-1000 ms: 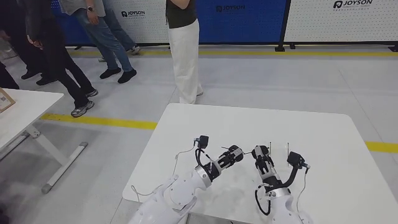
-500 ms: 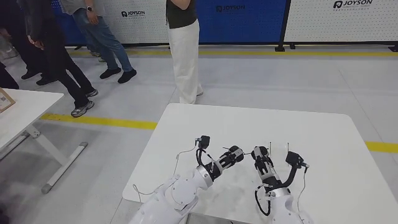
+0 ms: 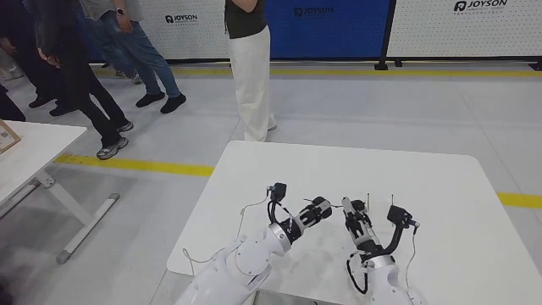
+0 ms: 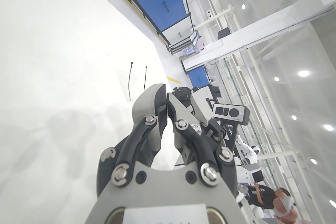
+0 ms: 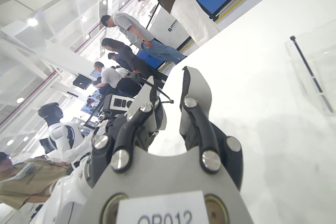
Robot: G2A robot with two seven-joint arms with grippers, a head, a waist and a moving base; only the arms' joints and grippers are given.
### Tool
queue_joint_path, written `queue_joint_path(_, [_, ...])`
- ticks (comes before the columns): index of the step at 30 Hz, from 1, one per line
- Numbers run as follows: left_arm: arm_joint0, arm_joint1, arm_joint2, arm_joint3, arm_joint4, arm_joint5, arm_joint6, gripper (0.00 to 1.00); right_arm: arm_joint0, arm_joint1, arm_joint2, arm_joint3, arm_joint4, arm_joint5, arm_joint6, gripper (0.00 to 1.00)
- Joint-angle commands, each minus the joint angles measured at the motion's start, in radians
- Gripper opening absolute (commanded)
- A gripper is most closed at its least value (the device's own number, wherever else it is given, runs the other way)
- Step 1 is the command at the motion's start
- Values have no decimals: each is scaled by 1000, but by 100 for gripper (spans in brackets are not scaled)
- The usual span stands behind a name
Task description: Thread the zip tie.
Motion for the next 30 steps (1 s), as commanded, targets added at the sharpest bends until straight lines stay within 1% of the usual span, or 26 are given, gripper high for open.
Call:
queue_joint_path(1, [-2, -1, -1, 1, -2, 3, 4, 0, -2, -1, -5, -3, -4, 1, -3, 30])
queue_joint_path(3, [-3, -1, -2, 3, -4, 4, 5, 0, -2, -1, -4, -3, -5, 3, -4, 27])
queue_joint_path(5, [-3, -2, -2, 4, -5, 5, 5, 0, 0, -1, -2, 0, -3, 2, -4, 17])
queue_joint_path(6, [-3, -2, -2, 4, -5, 5, 6, 0, 0, -1, -1, 1, -2, 2, -4, 15])
queue_joint_path(8, [-3, -2, -3, 5, -5, 7, 6, 0, 0, -1, 1, 2, 0, 1, -6, 15])
queue_joint_path(10, [-3, -2, -3, 6, -6, 7, 5, 0, -1, -1, 3, 2, 2, 0, -7, 11])
queue_joint_path(11, [-3, -2, -3, 6, -6, 7, 5, 0, -2, -1, 4, 2, 2, 0, -7, 8])
queue_joint_path(12, [-3, -3, -3, 6, -6, 7, 4, 0, -2, -1, 4, 1, 2, -1, -8, 0])
queue_joint_path(17, [-1, -3, -4, 4, -6, 2, 7, 0, -3, -1, 4, 0, -1, -1, -11, 0])
queue_joint_path(24, [5, -3, -4, -4, -5, -16, 2, 0, 3, -1, 0, 5, -6, -2, 6, 0])
queue_joint_path(30, [7, -4, -5, -3, -11, -25, -2, 0, 5, 0, 6, 10, 5, -18, 24, 0])
